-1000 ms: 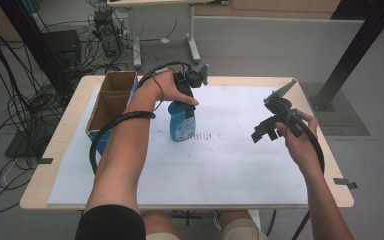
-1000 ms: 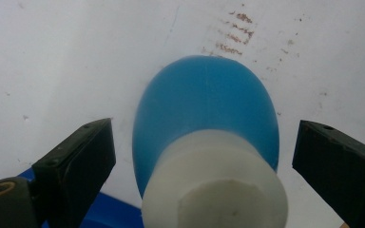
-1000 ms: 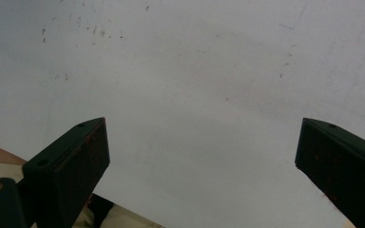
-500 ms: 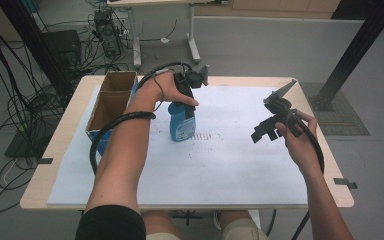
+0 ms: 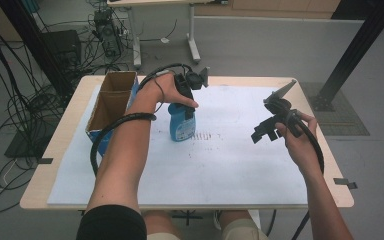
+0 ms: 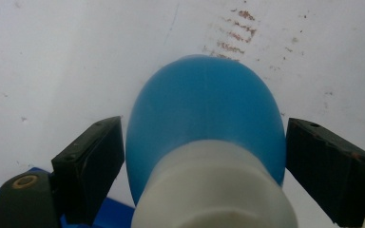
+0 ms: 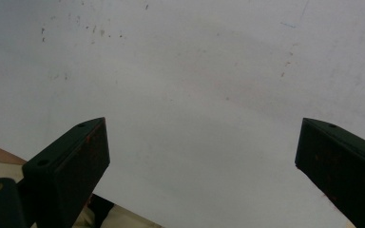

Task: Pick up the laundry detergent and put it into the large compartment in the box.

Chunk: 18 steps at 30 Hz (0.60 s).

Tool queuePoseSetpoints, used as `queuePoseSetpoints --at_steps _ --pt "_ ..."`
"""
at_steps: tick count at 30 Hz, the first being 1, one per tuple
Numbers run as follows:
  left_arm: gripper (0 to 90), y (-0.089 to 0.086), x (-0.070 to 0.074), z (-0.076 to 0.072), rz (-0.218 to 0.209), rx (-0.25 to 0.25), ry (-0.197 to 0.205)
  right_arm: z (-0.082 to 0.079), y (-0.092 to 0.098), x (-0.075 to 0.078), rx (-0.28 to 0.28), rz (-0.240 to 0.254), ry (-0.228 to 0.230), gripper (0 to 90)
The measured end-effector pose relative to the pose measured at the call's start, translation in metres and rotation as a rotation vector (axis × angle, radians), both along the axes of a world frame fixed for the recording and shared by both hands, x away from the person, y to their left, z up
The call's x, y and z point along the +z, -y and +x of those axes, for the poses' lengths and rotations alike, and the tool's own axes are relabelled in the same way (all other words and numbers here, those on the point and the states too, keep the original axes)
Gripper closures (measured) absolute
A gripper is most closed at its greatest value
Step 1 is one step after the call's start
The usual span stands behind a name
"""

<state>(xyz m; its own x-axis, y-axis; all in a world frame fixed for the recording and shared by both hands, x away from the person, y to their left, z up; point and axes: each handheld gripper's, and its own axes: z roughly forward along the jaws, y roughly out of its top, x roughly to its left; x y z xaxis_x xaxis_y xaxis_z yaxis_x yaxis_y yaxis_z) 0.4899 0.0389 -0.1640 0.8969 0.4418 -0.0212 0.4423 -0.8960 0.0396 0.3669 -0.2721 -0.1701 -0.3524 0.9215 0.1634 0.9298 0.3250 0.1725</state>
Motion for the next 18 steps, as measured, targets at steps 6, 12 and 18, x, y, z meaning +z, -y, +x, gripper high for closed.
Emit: queuePoseSetpoints --at_steps 6,12,18 --pt "19.7 -0.0006 -0.0004 -0.0010 -0.003 0.006 0.006 0.0004 -0.0010 -0.0002 0.002 0.000 -0.001 4.2" --pt "22.0 0.0002 -0.0011 0.0004 0.005 0.001 0.003 0.0013 -0.0016 -0.0003 0.001 -0.001 -0.004 4.2" --pt "24.5 0.0005 -0.0023 0.0006 0.004 -0.004 0.005 0.0018 -0.0012 -0.0012 0.003 -0.002 -0.004 4.2"
